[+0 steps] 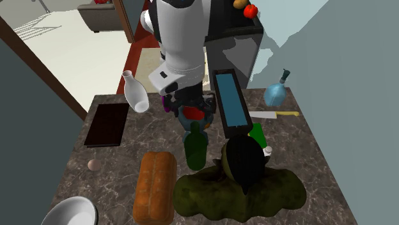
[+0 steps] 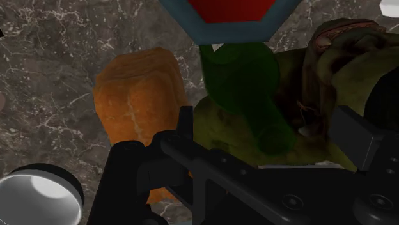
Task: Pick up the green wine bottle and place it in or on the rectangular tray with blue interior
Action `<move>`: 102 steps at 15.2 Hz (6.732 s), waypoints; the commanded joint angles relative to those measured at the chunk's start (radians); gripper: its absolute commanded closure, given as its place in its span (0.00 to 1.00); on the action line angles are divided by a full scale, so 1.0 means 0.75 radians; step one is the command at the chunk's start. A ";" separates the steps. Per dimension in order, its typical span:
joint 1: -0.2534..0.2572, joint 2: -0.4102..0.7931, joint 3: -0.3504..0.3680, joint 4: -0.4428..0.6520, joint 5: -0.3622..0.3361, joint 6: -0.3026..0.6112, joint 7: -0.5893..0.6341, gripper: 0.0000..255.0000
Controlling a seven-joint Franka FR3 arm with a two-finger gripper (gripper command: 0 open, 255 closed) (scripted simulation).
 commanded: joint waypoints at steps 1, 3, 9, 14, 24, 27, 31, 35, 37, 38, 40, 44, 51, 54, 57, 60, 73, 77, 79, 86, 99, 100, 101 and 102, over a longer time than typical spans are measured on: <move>0.014 0.110 0.001 0.158 -0.011 -0.041 0.019 0.00; 0.014 0.113 0.000 0.127 -0.011 -0.006 0.020 0.00; 0.014 0.129 -0.001 0.051 -0.013 0.085 0.021 0.00; 0.014 0.130 -0.001 0.052 -0.013 0.085 0.021 0.00; 0.014 0.130 -0.001 0.052 -0.013 0.085 0.021 1.00; 0.014 0.128 -0.001 0.067 -0.013 0.068 0.021 1.00; 0.015 0.124 0.000 0.132 -0.012 -0.002 0.021 1.00; 0.017 0.125 0.001 0.207 -0.012 -0.074 0.021 1.00; 0.018 0.129 0.001 0.247 -0.012 -0.112 0.021 1.00; 0.018 0.131 0.001 0.269 -0.013 -0.131 0.021 1.00; 0.019 0.137 0.001 0.314 -0.013 -0.170 0.021 1.00; 0.023 0.155 0.001 0.414 -0.015 -0.252 0.021 1.00; 0.032 0.214 0.001 0.636 -0.020 -0.414 0.023 1.00; 0.038 0.258 0.001 0.761 -0.024 -0.496 0.023 1.00; 0.048 0.323 -0.001 0.926 -0.030 -0.596 0.023 1.00; 0.059 0.279 0.003 0.896 -0.030 -0.609 0.040 1.00; 0.192 -0.272 0.096 0.289 -0.001 -0.553 0.290 1.00; 0.239 -0.372 0.137 0.228 0.008 -0.590 0.380 1.00; 0.262 -0.413 0.160 0.212 0.014 -0.614 0.428 1.00; 0.349 -0.509 0.254 0.220 0.030 -0.717 0.612 1.00; 0.388 -0.659 0.289 -0.077 0.074 -0.563 0.688 1.00; 0.388 -0.669 0.288 -0.106 0.077 -0.543 0.686 1.00; 0.388 -0.678 0.286 -0.135 0.080 -0.523 0.684 1.00; 0.388 -0.687 0.285 -0.164 0.082 -0.504 0.682 1.00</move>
